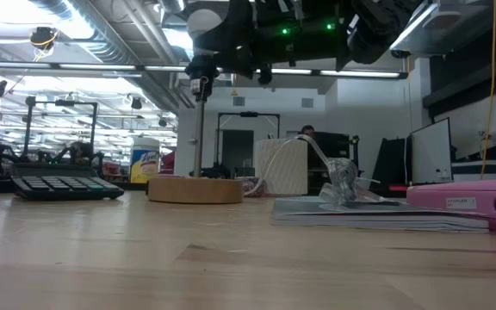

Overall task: Screw lightbulb
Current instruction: Remove the lightbulb from the lamp

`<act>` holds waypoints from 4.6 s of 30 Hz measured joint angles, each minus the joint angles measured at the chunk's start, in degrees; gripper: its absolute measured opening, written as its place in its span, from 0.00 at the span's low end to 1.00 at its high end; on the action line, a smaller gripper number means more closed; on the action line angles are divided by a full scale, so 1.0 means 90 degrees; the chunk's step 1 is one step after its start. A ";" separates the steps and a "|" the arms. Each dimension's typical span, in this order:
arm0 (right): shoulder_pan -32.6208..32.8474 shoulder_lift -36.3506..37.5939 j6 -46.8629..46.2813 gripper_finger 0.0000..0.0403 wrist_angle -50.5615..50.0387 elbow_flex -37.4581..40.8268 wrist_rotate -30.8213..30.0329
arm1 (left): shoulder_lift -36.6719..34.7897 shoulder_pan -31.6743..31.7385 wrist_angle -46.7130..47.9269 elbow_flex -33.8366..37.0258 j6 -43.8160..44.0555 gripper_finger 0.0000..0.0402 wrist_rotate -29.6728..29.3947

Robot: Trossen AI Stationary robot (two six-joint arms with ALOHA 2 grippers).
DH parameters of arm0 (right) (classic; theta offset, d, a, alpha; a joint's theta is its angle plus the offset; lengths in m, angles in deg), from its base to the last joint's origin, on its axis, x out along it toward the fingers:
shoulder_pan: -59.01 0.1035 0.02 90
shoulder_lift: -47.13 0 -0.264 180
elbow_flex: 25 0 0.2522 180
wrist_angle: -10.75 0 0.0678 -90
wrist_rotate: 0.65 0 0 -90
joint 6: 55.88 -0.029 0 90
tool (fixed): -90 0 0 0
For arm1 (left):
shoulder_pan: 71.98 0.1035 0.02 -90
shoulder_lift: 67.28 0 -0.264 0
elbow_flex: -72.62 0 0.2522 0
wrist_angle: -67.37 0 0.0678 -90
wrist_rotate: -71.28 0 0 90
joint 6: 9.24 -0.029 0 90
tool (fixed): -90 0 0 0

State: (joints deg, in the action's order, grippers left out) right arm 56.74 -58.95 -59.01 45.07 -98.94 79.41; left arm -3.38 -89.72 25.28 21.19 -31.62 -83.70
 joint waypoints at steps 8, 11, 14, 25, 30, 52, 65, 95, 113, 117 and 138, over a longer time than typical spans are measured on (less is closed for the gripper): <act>-0.0002 0.0007 0.0007 0.64 -0.0201 0.0002 0.0178 | -0.1653 -0.0036 0.2465 -0.0001 0.1256 0.00 -0.0374; 0.0000 0.0007 0.0006 0.64 -0.0243 0.0002 0.0178 | -0.2326 -0.0011 0.4392 -0.0002 0.2802 0.00 0.0099; 0.0000 0.0007 0.0004 0.64 -0.0233 0.0002 0.0178 | -0.2723 0.0161 0.6066 -0.0002 0.4575 0.00 0.0907; 0.0000 0.0007 0.0002 0.64 -0.0199 0.0002 0.0181 | -0.1867 0.0805 0.6536 0.0000 0.5615 0.00 0.1758; 0.0000 0.0007 0.0002 0.64 -0.0194 0.0002 0.0183 | -0.1464 0.1058 0.5932 0.0000 0.5286 0.00 0.1906; 0.0000 0.0003 0.0002 0.64 -0.0228 0.0002 0.0200 | -0.1251 0.2101 0.5464 -0.0002 0.4905 0.00 0.4208; 0.0000 -0.0002 0.0007 0.64 -0.0307 0.0002 0.0186 | -0.1513 0.2096 0.5586 -0.0002 0.4902 0.00 0.4746; 0.0000 -0.0007 -0.0001 0.64 -0.0357 0.0002 0.0183 | -0.1474 0.2093 0.5428 -0.0002 0.4175 0.00 0.6181; 0.0000 -0.0005 0.0003 0.64 -0.0360 0.0002 0.0339 | -0.1477 0.2115 0.4808 -0.0002 0.3398 0.00 0.4362; 0.0000 -0.0006 0.0002 0.64 -0.0360 0.0002 0.0339 | -0.1477 0.2109 0.4810 -0.0002 0.3415 0.00 0.4365; 0.0000 0.0007 0.0014 0.41 -0.0341 0.0000 0.0166 | -0.1462 0.2113 0.5524 -0.0002 0.3963 0.00 0.4357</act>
State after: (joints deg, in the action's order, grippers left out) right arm 56.74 -58.89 -58.88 42.00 -98.94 80.90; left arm -16.54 -70.71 74.99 21.17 4.04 -44.48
